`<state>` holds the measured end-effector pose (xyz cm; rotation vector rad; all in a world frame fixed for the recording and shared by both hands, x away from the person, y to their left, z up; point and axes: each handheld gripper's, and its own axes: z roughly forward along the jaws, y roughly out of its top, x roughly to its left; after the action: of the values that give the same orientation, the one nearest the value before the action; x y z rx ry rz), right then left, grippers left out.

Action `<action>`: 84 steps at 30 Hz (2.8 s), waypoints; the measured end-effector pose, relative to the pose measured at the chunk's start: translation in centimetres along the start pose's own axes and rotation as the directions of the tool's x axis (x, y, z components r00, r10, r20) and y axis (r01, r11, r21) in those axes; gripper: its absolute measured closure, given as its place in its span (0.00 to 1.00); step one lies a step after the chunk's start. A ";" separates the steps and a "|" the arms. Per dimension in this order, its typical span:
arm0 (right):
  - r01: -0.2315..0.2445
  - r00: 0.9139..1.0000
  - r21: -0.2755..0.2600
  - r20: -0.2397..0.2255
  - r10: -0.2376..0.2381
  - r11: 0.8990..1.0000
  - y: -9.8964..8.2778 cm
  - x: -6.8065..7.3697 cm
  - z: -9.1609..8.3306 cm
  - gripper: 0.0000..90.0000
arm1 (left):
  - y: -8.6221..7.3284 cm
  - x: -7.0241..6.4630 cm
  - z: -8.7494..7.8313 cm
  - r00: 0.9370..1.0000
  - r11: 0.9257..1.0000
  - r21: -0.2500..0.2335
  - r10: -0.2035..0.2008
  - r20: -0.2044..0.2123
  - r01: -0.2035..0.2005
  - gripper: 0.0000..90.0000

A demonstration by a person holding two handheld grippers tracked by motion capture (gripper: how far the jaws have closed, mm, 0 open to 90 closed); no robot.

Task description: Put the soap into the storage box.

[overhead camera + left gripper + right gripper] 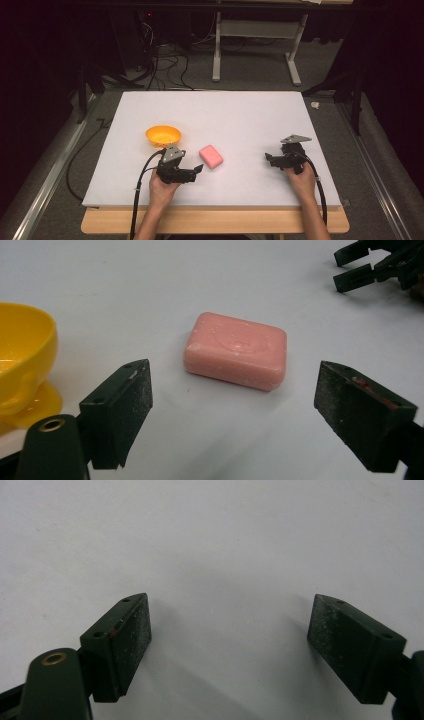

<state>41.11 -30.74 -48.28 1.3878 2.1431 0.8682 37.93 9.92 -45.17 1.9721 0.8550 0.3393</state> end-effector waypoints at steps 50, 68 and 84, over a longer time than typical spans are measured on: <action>-0.002 1.000 0.000 -0.001 0.002 1.000 0.0 0.0 0.0 0.21 | 2.4 -0.2 7.4 1.000 0.990 0.137 0.017 0.010 -0.019 0.06; -0.001 1.000 0.000 0.000 0.001 1.000 0.0 0.0 0.0 0.21 | 1.9 -0.7 9.1 0.998 0.980 0.188 0.064 0.021 -0.066 0.02; 0.000 1.000 0.000 0.000 0.000 1.000 0.0 0.0 0.0 0.20 | 1.7 -1.0 9.4 0.995 0.974 0.208 0.098 -0.015 -0.093 0.10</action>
<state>41.08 -30.73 -48.28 1.3877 2.1432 0.8677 43.07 2.52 -48.60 2.2116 0.8405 0.3427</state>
